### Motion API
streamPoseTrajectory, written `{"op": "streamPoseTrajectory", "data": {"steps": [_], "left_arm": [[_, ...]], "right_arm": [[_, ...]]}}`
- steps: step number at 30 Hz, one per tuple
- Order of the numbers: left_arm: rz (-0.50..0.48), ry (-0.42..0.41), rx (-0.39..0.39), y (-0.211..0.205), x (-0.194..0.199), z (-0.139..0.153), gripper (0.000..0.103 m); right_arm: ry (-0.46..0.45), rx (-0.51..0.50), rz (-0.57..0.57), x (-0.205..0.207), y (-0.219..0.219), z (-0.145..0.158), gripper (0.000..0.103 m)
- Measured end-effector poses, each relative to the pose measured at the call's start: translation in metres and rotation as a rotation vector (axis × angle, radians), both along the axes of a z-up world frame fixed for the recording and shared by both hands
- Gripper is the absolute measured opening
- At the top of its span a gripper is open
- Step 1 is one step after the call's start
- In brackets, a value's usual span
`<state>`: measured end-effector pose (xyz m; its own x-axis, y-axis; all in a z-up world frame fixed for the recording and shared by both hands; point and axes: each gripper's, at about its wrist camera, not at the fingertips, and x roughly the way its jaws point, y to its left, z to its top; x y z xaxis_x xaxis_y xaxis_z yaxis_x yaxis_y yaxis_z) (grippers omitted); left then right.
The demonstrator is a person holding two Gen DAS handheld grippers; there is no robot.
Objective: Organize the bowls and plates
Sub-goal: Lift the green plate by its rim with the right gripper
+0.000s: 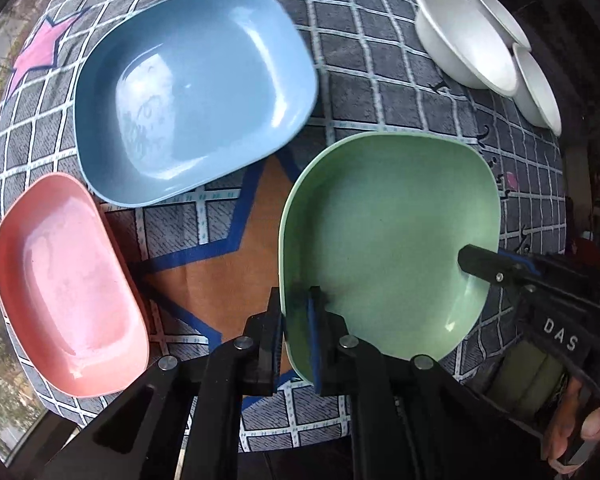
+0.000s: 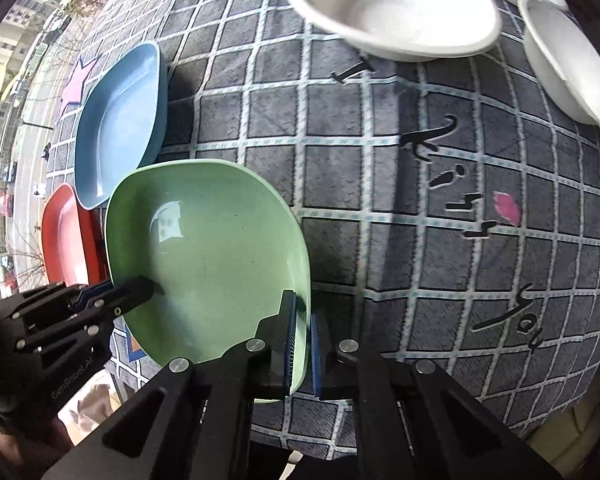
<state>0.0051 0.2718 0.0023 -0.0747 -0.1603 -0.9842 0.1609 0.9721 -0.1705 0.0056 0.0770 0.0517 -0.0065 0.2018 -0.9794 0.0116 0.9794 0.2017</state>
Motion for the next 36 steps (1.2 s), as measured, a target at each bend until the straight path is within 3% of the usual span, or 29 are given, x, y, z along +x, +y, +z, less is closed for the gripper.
{"op": "streamPoseTrajectory", "data": {"steps": [9, 13, 30, 36], "left_arm": [[-0.105, 0.016, 0.072, -0.036, -0.012, 0.012, 0.012], [-0.141, -0.004, 0.095, -0.054, -0.010, 0.024, 0.012], [-0.123, -0.067, 0.135, -0.109, 0.004, 0.061, 0.012], [-0.095, -0.063, 0.152, -0.111, -0.001, 0.065, 0.012]], "right_arm": [[0.039, -0.089, 0.097, -0.013, -0.015, 0.015, 0.008], [0.000, -0.096, 0.116, -0.012, -0.034, 0.030, 0.008], [-0.019, -0.038, 0.152, 0.001, -0.143, 0.060, 0.008], [-0.022, -0.040, 0.201, 0.005, -0.148, 0.066, 0.008]]}}
